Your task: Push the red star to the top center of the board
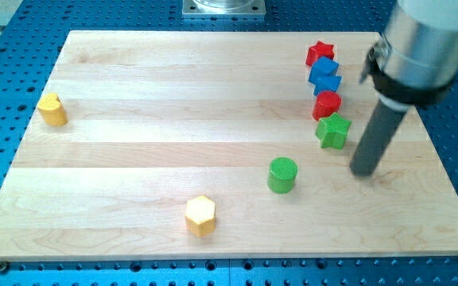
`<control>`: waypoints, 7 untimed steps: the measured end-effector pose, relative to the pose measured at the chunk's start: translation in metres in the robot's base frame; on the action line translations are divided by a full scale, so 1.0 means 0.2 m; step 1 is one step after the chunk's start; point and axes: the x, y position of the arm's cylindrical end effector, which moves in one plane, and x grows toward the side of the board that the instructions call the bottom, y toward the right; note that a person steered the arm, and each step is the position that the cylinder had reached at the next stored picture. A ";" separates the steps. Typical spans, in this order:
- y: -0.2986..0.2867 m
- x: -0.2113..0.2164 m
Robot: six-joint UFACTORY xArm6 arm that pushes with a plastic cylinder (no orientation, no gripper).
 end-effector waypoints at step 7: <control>0.40 -0.03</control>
